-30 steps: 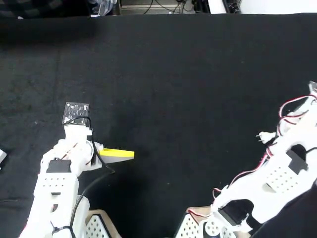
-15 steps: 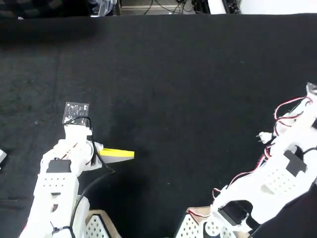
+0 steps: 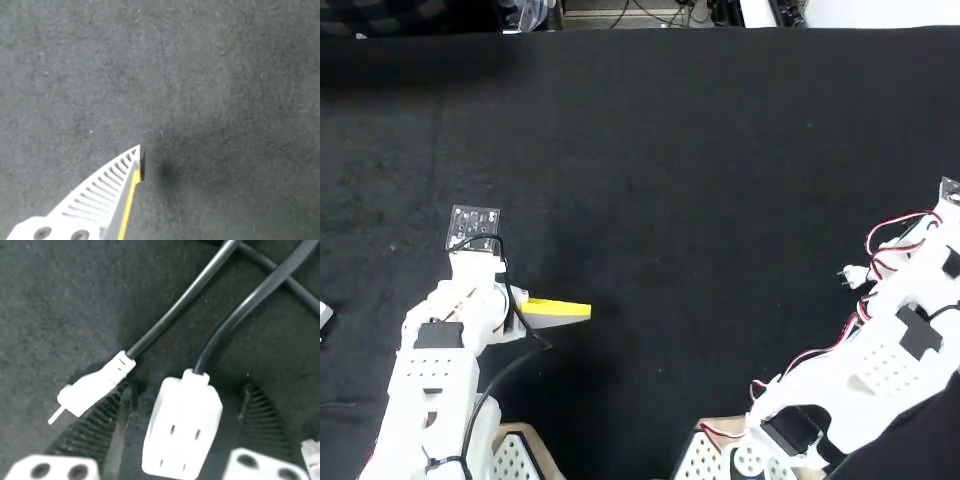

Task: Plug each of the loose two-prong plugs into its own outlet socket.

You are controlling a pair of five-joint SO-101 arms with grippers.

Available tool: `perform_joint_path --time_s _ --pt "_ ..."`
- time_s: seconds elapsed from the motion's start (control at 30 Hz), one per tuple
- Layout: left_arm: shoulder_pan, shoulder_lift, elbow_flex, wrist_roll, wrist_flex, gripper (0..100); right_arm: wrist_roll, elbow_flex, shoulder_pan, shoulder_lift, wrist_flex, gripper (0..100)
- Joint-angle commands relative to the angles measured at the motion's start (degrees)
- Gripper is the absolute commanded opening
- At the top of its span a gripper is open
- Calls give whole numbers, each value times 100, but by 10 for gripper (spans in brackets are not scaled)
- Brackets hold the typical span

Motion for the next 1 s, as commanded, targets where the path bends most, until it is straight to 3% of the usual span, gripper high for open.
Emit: perform_joint_path --time_s 0.0,0.17,0.5,0.77,0.97 --pt "-40 0 -22 -44 -105 714 -70 -620 97 -136 554 234" --pt "-40 0 -31 -44 -105 714 -88 -1086 105 -136 1037 26" --pt "-40 0 -31 -44 -97 714 -53 -1226 9 -136 1169 21" --pt "-40 0 -40 -44 -105 714 202 -1613 -1486 -136 2382 21" --pt "-40 0 -40 -44 -114 714 -774 -1516 -2620 -734 2532 11"
